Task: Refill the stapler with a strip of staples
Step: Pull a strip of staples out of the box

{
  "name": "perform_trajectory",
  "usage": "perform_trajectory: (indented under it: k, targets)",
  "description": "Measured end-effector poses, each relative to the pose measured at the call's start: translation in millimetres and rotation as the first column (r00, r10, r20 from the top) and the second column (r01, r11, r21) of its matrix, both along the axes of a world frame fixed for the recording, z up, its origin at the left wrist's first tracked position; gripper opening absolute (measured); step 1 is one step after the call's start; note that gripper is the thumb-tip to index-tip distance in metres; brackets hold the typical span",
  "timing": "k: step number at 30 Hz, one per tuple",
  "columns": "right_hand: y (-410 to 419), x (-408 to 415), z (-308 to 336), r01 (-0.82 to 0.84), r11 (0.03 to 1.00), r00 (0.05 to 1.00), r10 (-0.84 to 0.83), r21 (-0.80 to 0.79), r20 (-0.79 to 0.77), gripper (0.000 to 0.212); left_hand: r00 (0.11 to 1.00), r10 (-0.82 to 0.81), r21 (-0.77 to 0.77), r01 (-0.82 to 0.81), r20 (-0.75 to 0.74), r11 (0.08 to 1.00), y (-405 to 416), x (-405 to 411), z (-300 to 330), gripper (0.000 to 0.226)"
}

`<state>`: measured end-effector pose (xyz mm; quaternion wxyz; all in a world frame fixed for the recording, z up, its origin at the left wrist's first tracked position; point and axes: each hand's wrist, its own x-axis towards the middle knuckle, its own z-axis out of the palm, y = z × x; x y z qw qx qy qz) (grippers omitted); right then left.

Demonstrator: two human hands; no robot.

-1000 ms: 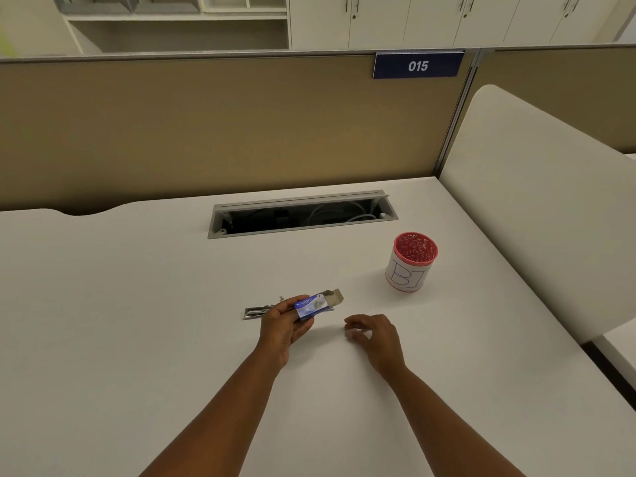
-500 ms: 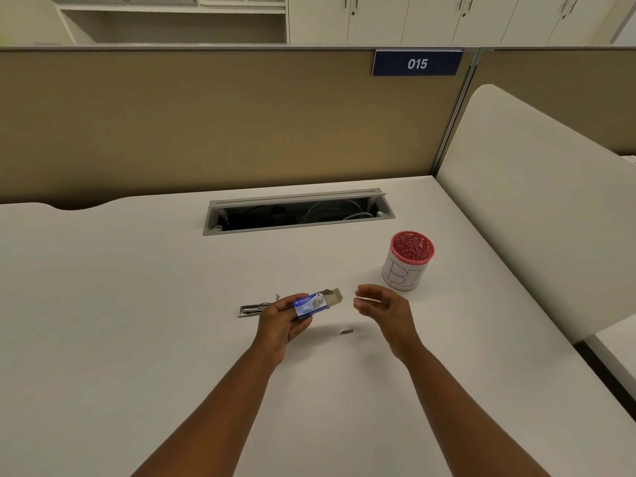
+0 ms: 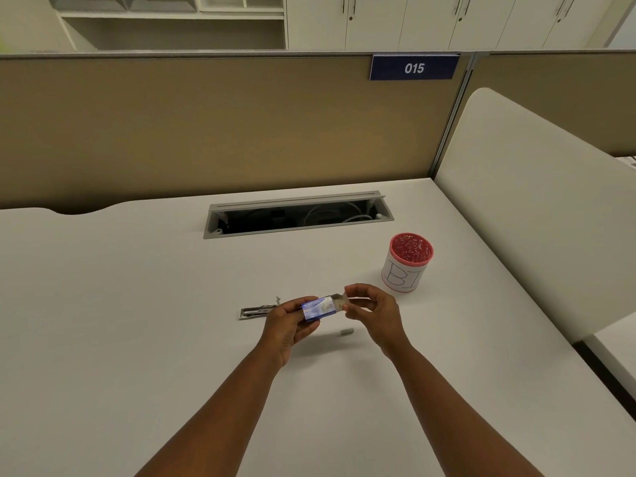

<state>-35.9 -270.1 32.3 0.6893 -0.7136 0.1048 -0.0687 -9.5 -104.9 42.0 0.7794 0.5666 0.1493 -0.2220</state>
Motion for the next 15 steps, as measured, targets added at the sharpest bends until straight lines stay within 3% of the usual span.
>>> perform_trajectory:
  k: [5, 10, 12, 15]
  targets:
    - [2.9, -0.4, -0.9, -0.027, 0.981, 1.000, 0.029, -0.194, 0.009, 0.021, 1.000, -0.016, 0.034, 0.016, 0.009, 0.999, 2.8, 0.0, -2.4, 0.021]
    - [3.2, 3.0, 4.2, -0.080, 0.897, 0.996, 0.085, -0.435, -0.008, 0.022, 1.000, -0.003, 0.030, 0.003, 0.005, 1.000, 2.8, 0.0, -4.2, 0.022]
    - [2.7, 3.3, 5.5, -0.073, 0.913, 0.997, 0.074, -0.401, -0.013, 0.021, 1.000, -0.001, 0.029, 0.000, 0.007, 1.000, 1.7, 0.1, -3.2, 0.022]
    - [3.2, 2.2, 6.4, -0.073, 0.973, 0.997, 0.064, -0.217, -0.047, 0.018, 1.000, 0.000, 0.037, -0.001, 0.010, 0.999, 1.4, -0.6, -2.0, 0.022]
